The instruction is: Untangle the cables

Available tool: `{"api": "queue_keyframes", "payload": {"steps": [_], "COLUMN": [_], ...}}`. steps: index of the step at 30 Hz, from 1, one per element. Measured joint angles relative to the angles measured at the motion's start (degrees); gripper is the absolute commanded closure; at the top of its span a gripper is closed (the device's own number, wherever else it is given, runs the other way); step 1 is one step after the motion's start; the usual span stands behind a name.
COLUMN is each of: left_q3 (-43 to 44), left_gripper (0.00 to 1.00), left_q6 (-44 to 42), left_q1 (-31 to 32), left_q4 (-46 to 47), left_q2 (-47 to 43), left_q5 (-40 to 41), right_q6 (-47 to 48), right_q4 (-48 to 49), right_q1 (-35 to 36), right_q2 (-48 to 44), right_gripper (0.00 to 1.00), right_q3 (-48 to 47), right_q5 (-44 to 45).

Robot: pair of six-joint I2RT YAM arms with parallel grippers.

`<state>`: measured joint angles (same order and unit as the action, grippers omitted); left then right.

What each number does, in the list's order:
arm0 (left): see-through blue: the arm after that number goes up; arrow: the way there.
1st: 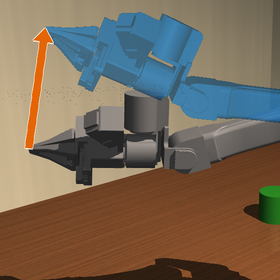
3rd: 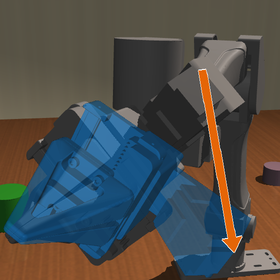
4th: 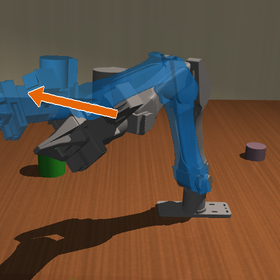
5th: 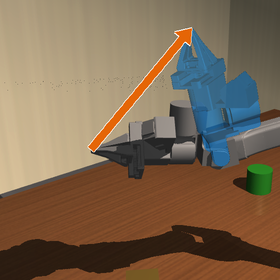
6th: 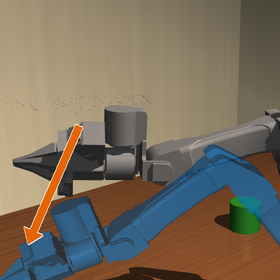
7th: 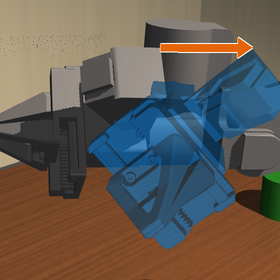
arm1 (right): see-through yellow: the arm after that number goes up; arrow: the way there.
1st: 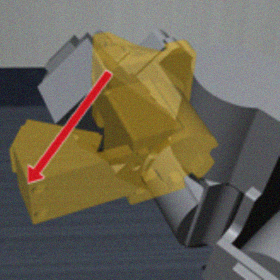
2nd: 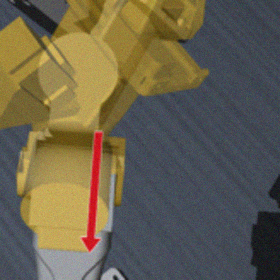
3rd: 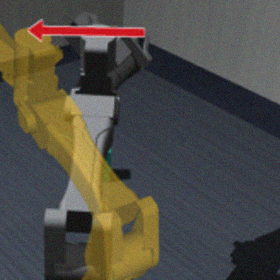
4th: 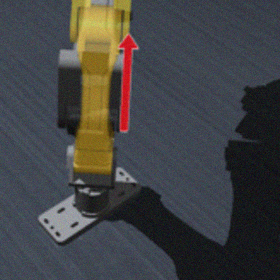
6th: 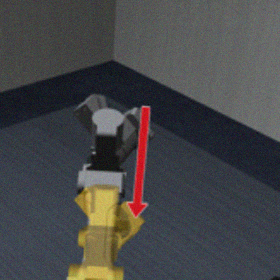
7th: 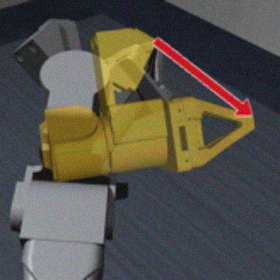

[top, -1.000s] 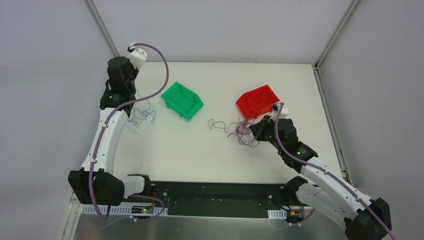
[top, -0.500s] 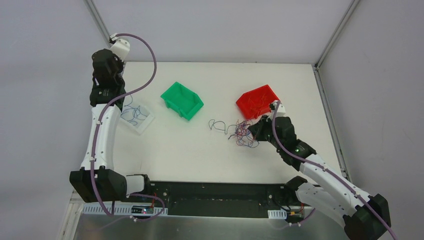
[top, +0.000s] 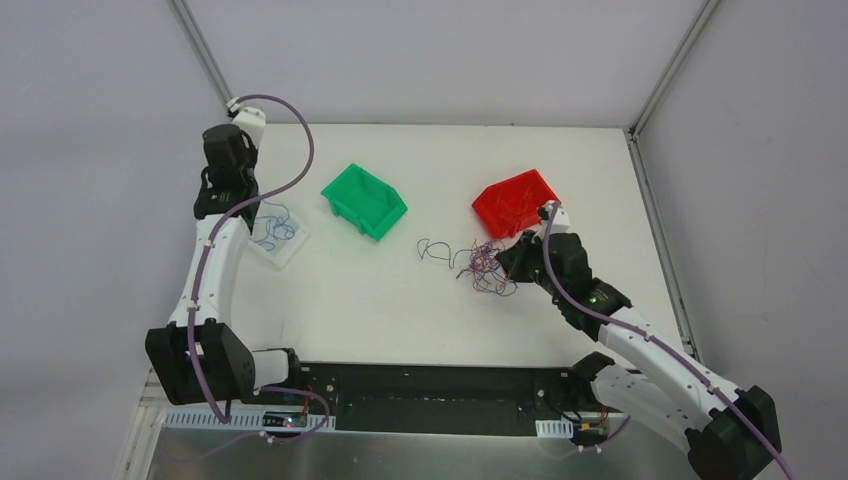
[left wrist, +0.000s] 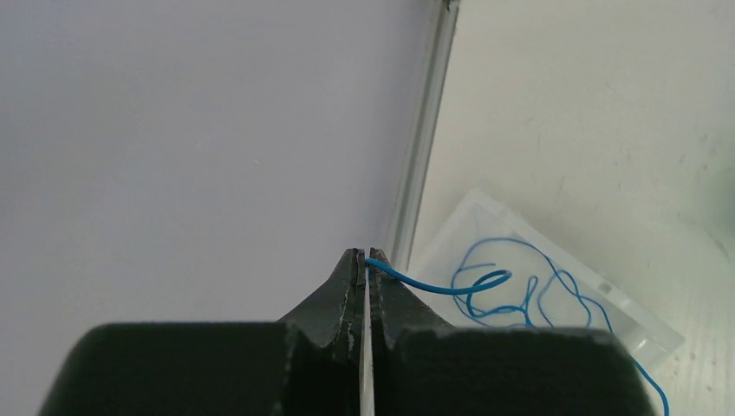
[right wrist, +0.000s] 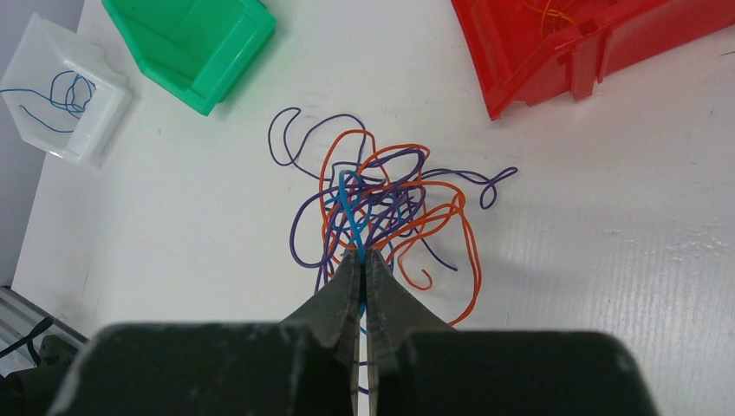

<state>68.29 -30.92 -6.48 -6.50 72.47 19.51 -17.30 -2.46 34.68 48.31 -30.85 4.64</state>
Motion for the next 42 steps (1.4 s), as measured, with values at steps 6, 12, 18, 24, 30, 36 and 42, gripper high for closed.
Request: {"api": "queue_keyframes", "payload": {"steps": [6,12,18,24,30,36,42], "left_q3": [-6.67,-6.86,-6.67,-5.97,-5.77,-5.64,-5.60], "left_gripper": [1.00,1.00,1.00,1.00,1.00,0.39,0.10], "left_q6": [4.22,8.35,14.16,20.31,25.53,27.67,28.06], "left_q1": [-0.42,-3.82,-5.42,-7.21,-9.42,-10.51,-9.62], "left_q4": [0.22,1.44,-0.33,-0.17,-0.13,-0.20,-1.33], "left_q2": [0.42,5.38,9.31,13.66,19.89,21.68,15.74], "left_q5": [-0.04,-0.13,-3.06,-8.85,-12.63,-17.14,-19.06], "right_q6": [0.42,1.09,1.29,1.36,1.46,1.81,5.31], "right_q4": [-0.13,-0.55,-1.14,-1.36,-1.77,-2.14,-7.23], "right_q1": [0.00,0.00,0.00,0.00,-0.07,-0.22,0.17], "right_q2": [0.26,-0.46,-3.37,-4.90,-6.62,-6.23,3.21], "right_gripper": [1.00,1.00,1.00,1.00,1.00,1.00,1.00], "right_q3": [-0.35,-0.98,-0.98,-0.96,-0.39,0.02,-7.02], "right_q5": [-0.66,-0.83,-0.57,-0.55,-0.33,-2.62,-13.38]}}
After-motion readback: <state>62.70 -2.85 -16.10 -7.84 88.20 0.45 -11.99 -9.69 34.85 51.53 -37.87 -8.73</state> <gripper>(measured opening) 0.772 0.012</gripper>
